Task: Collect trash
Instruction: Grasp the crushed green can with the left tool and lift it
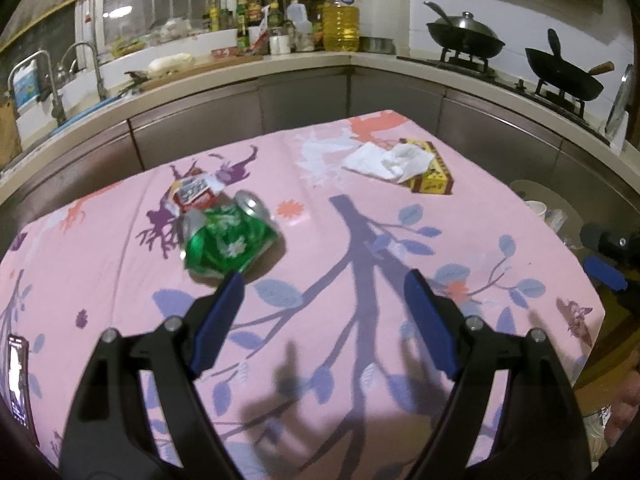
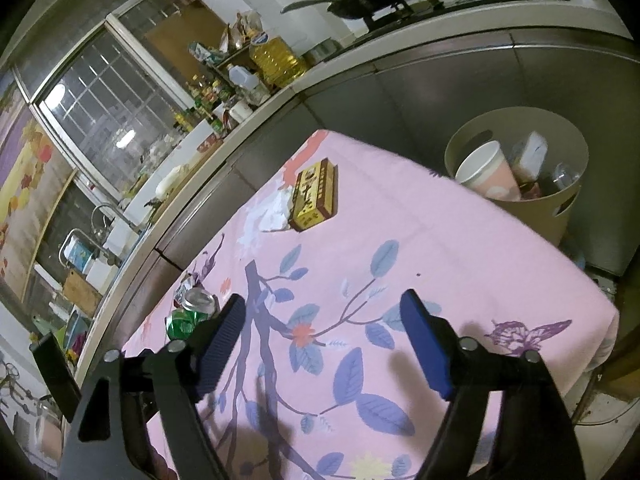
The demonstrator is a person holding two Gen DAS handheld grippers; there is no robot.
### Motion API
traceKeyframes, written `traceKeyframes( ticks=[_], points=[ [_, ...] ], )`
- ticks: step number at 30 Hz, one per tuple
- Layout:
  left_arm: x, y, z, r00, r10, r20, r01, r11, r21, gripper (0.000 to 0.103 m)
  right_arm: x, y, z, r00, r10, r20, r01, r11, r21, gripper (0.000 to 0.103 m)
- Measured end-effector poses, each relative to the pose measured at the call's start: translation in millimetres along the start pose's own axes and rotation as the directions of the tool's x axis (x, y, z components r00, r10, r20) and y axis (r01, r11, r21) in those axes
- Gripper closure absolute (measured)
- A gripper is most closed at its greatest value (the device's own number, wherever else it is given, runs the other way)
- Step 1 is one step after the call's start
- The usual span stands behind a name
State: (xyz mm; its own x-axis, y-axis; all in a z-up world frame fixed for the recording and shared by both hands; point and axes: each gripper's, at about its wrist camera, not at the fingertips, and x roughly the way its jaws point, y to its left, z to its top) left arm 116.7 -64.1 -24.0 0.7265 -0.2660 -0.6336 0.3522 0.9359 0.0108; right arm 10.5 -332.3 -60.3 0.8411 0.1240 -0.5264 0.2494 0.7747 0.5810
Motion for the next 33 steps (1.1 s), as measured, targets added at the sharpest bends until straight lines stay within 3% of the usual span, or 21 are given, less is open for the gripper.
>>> traceKeyframes(
  ticks=[7, 17, 19, 22, 24, 29, 33],
  points=[
    [-7, 59, -18, 1.0, -0.007, 0.012, 0.007, 0.999, -0.049, 0.025, 28, 12, -1, 0.997, 0.031, -0.073, -0.036, 0.997, -0.07, 0.052],
    [16, 132, 7, 0.998, -0.056, -0.008, 0.053, 0.969, -0.24, 0.025, 92, 42, 44, 0.999, 0.01, -0.032, -0.017, 0.97, -0.243, 0.053],
    [31, 143, 13, 0.997, -0.065, -0.031, 0.053, 0.958, -0.281, 0.025, 109, 45, 56, 0.999, 0.004, -0.036, -0.013, 0.966, -0.26, 0.053],
    [51, 156, 19, 0.988, -0.14, -0.063, 0.108, 0.926, -0.363, 0.024, 128, 48, 67, 0.999, -0.006, -0.039, -0.005, 0.957, -0.29, 0.053],
    [63, 159, 22, 0.98, -0.185, -0.073, 0.142, 0.906, -0.398, 0.023, 141, 50, 72, 0.999, -0.017, -0.041, 0.003, 0.95, -0.311, 0.053],
    [86, 158, 21, 0.975, -0.194, -0.106, 0.131, 0.894, -0.429, 0.023, 162, 55, 81, 0.999, -0.027, -0.044, 0.011, 0.945, -0.327, 0.053],
    [102, 161, 22, 0.967, -0.226, -0.113, 0.147, 0.867, -0.477, 0.023, 172, 57, 84, 0.998, -0.032, -0.049, 0.014, 0.942, -0.336, 0.053]
  ],
)
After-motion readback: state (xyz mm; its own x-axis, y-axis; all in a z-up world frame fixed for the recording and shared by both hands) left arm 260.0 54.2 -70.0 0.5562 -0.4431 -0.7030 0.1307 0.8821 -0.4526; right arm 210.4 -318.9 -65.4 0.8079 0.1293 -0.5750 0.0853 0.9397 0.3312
